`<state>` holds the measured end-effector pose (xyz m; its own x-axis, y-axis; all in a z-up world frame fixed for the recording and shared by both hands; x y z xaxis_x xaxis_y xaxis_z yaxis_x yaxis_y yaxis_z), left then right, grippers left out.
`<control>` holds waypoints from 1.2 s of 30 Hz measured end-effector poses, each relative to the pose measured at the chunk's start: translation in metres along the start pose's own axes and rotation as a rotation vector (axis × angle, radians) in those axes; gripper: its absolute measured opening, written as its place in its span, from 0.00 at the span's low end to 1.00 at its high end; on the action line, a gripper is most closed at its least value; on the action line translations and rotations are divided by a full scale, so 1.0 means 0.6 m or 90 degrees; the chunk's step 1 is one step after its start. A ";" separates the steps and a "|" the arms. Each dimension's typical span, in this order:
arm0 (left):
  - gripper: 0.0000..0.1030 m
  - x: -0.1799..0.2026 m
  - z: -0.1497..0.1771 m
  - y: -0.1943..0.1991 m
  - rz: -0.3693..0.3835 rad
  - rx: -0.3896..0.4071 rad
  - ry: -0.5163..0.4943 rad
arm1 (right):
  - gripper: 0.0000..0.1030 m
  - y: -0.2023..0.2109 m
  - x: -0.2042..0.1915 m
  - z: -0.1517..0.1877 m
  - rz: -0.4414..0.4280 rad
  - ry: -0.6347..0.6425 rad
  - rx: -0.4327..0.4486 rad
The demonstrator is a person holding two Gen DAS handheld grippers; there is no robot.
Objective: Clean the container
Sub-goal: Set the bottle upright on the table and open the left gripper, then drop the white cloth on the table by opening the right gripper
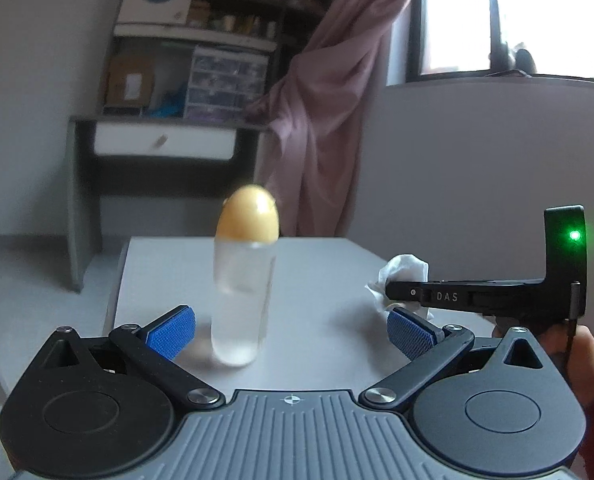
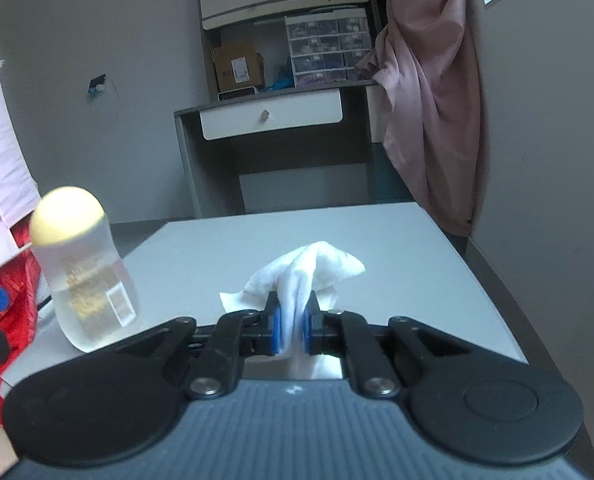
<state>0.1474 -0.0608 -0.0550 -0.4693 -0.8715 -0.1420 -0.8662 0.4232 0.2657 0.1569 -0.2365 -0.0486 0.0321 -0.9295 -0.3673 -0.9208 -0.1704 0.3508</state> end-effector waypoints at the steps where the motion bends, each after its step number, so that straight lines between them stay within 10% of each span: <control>1: 1.00 0.000 0.006 -0.001 -0.002 -0.006 0.006 | 0.12 -0.005 0.003 0.003 0.009 0.001 -0.004; 8: 1.00 0.003 0.026 0.002 -0.005 -0.031 0.025 | 0.70 0.003 -0.005 0.018 0.014 0.036 -0.006; 16: 1.00 0.026 -0.007 0.022 -0.035 -0.045 -0.001 | 0.82 0.083 -0.010 -0.017 0.025 0.043 0.056; 36: 1.00 0.102 0.073 0.105 -0.102 -0.164 0.010 | 0.87 0.217 -0.008 0.099 0.051 0.009 -0.011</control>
<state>0.0564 -0.0767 -0.0885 -0.3261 -0.9265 -0.1879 -0.8560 0.2050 0.4746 0.0136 -0.2350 -0.0523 -0.0362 -0.9452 -0.3246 -0.9140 -0.1001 0.3932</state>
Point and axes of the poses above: each gripper's, at about its wrist camera, not at the fingertips, and y roughly against the way its jaws point, x to its right, z to its underside, the point moved 9 cm from there along -y, roughly the way its jaws point, and after that the axes turned 15 degrees about -y, right-handed, at the moved point
